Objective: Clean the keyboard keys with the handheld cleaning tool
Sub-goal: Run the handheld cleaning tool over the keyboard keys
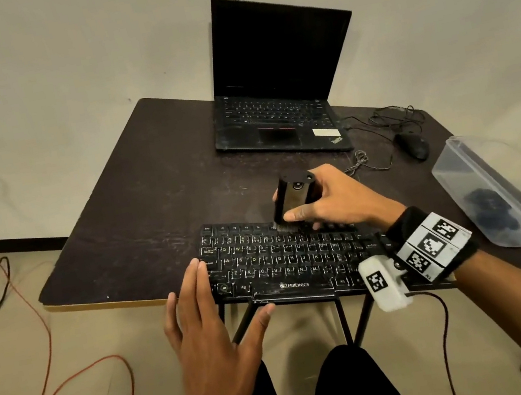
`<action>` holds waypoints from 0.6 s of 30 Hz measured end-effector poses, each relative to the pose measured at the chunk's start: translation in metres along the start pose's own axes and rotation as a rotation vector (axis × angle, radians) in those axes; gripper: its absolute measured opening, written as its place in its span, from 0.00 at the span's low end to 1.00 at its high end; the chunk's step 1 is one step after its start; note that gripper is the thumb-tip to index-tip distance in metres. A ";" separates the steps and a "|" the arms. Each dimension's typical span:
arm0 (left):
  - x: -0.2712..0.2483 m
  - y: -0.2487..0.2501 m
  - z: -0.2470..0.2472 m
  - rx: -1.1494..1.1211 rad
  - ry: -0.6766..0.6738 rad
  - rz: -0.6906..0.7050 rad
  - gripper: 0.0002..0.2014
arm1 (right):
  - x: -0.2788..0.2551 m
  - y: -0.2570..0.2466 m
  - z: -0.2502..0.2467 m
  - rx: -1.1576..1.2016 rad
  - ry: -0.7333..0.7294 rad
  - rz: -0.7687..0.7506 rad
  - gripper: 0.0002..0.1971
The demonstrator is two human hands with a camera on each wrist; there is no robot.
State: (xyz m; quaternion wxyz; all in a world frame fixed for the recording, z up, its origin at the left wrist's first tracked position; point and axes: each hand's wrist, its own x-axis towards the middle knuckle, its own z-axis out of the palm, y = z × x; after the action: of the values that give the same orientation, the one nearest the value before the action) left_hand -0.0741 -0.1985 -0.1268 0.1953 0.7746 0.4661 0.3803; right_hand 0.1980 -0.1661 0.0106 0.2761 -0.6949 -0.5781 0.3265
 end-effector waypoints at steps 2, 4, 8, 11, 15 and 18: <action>0.001 0.000 0.000 0.000 0.003 -0.001 0.50 | -0.005 -0.001 0.001 0.004 -0.048 -0.016 0.14; 0.001 -0.001 0.001 0.004 -0.002 -0.009 0.50 | -0.003 0.003 -0.001 0.001 -0.006 0.009 0.15; 0.000 0.002 -0.001 -0.011 0.003 -0.018 0.49 | -0.004 0.008 -0.004 0.010 0.076 0.047 0.14; 0.000 0.002 -0.001 -0.020 0.007 -0.013 0.49 | -0.010 0.002 0.000 0.053 0.011 0.012 0.15; 0.000 0.002 -0.001 -0.018 0.000 -0.017 0.49 | -0.011 0.007 -0.003 0.040 0.146 0.056 0.16; -0.001 0.002 -0.001 -0.039 0.011 -0.012 0.50 | -0.018 0.006 0.000 0.070 0.045 0.024 0.16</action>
State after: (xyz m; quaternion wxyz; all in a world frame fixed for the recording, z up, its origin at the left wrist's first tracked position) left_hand -0.0745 -0.2005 -0.1252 0.2103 0.7657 0.4643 0.3922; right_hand 0.1994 -0.1846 0.0083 0.3092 -0.6988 -0.5518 0.3341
